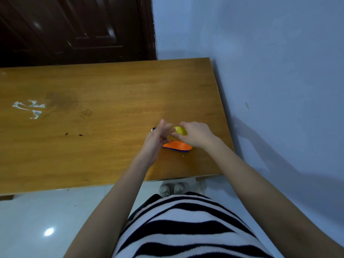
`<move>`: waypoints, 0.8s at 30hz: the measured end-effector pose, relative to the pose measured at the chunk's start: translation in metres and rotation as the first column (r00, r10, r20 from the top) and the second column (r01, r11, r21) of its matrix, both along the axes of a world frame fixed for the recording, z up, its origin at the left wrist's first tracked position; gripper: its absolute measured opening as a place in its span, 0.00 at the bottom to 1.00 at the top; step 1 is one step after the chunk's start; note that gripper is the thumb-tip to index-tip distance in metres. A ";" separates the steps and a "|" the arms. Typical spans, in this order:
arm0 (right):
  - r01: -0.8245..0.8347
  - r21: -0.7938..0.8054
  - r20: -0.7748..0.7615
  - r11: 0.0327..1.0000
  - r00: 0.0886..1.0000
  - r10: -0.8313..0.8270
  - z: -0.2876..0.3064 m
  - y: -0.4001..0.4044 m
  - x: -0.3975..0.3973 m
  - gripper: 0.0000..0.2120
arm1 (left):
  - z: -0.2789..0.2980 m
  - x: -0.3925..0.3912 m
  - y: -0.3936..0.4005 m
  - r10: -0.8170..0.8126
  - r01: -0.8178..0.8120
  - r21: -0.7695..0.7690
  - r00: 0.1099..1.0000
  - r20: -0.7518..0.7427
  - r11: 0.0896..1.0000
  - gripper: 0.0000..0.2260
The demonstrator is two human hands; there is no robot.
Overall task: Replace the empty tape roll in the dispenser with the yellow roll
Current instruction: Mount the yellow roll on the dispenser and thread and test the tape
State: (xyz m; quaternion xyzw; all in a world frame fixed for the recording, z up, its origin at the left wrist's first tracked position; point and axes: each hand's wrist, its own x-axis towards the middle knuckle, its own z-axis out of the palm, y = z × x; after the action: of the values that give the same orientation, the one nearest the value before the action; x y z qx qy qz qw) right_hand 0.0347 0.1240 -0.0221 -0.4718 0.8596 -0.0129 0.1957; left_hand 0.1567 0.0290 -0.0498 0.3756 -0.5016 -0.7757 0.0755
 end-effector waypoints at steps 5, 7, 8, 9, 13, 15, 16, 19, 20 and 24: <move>0.057 -0.024 0.148 0.998 0.988 -0.053 -0.005 0.005 0.002 0.25 | -0.007 0.003 0.014 0.147 -0.141 -0.183 0.989 0.019 0.973 0.11; 0.080 -0.028 0.197 0.996 0.978 -0.073 -0.005 0.007 0.003 0.26 | -0.003 -0.005 0.020 0.194 -0.190 -0.234 0.981 -0.003 0.954 0.10; 0.089 -0.036 0.231 0.995 0.970 -0.079 -0.005 0.008 0.004 0.26 | -0.002 -0.009 0.022 0.222 -0.217 -0.259 0.975 -0.013 0.941 0.09; 0.105 -0.055 0.291 0.993 0.953 -0.085 -0.005 0.008 0.004 0.25 | -0.002 -0.012 0.024 0.257 -0.252 -0.286 0.966 -0.020 0.925 0.09; 0.140 -0.141 0.437 0.980 0.897 -0.065 -0.002 0.014 0.005 0.28 | -0.008 -0.013 0.021 0.348 -0.322 -0.348 0.937 0.013 0.880 0.07; 0.003 -0.134 0.211 0.991 0.977 0.025 -0.004 0.015 0.008 0.34 | -0.010 -0.012 0.020 0.353 -0.314 -0.387 0.935 0.035 0.867 0.07; -0.023 -0.143 0.119 0.990 0.992 0.041 -0.005 0.015 0.010 0.34 | -0.010 -0.012 0.020 0.346 -0.299 -0.411 0.937 0.044 0.861 0.07; 0.023 -0.173 0.055 0.985 0.998 -0.013 -0.005 0.010 0.014 0.32 | -0.006 -0.010 0.022 0.315 -0.220 -0.520 0.944 0.099 0.825 0.09; 0.033 -0.168 0.049 0.985 0.998 -0.025 -0.005 0.009 0.015 0.30 | -0.005 -0.008 0.023 0.314 -0.194 -0.561 0.941 0.124 0.805 0.10; 0.026 -0.190 0.068 0.981 0.998 -0.013 -0.008 0.011 0.016 0.28 | -0.005 0.001 0.021 0.264 -0.067 -0.694 0.947 0.182 0.717 0.11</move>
State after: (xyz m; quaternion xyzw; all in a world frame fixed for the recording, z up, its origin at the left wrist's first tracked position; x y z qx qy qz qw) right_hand 0.0504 0.1354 -0.0301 -0.4793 0.8519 -0.1131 0.1781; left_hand 0.1577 0.0498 -0.0545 0.4669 -0.7193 -0.4702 0.2085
